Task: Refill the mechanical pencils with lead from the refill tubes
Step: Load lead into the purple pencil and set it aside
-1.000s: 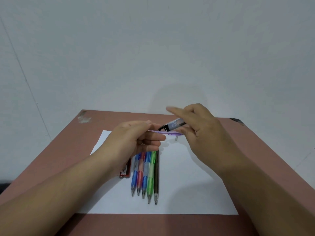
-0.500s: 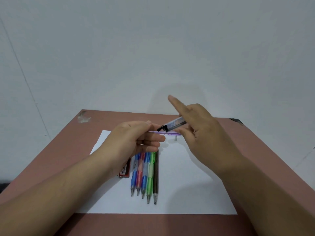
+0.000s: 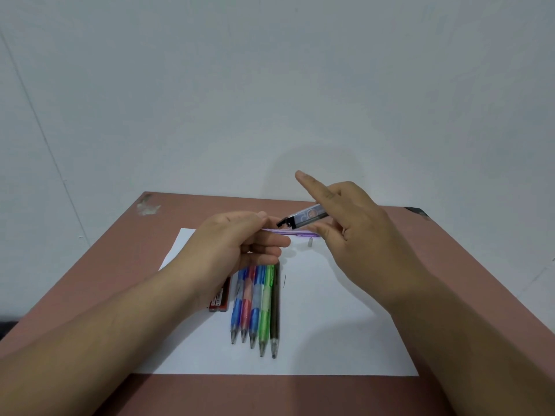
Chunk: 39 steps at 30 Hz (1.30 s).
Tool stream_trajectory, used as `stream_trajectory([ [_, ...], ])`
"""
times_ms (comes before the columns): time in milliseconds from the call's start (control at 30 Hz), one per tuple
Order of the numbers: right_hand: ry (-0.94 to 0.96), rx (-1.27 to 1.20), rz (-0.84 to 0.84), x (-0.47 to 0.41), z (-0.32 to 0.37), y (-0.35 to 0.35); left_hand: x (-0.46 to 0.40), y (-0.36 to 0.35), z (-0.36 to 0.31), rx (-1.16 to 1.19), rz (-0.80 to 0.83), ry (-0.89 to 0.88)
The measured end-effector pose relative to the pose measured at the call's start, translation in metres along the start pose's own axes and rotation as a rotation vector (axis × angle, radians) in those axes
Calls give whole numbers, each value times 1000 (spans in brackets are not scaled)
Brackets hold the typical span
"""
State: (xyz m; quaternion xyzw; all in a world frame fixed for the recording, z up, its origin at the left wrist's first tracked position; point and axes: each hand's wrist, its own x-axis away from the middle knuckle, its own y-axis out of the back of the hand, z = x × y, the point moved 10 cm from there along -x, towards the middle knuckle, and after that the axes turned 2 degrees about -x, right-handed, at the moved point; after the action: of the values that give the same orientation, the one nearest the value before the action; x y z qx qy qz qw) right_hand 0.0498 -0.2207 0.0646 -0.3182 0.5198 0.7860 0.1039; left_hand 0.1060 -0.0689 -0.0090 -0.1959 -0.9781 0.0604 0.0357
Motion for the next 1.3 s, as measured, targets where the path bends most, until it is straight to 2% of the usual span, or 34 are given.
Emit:
stream_trajectory([
  [267, -41, -34, 16, -1, -2, 1, 0, 2, -1, -16, 0, -19],
  [433, 3, -63, -40, 0, -2, 3, 0, 2, -1, -13, 3, -19],
  [600, -46, -37, 23, -1, -1, 2, 0, 2, 0, -9, 2, -12],
  [800, 3, -41, -24, 0, -1, 1, 0, 0, -1, -9, 3, -14],
  [1000, -35, -31, 26, 0, 1, 2, -1, 1, 0, 0, 1, -7],
  [1300, 14, -23, -40, 0, -3, 1, 1, -1, -1, 4, 18, -8],
])
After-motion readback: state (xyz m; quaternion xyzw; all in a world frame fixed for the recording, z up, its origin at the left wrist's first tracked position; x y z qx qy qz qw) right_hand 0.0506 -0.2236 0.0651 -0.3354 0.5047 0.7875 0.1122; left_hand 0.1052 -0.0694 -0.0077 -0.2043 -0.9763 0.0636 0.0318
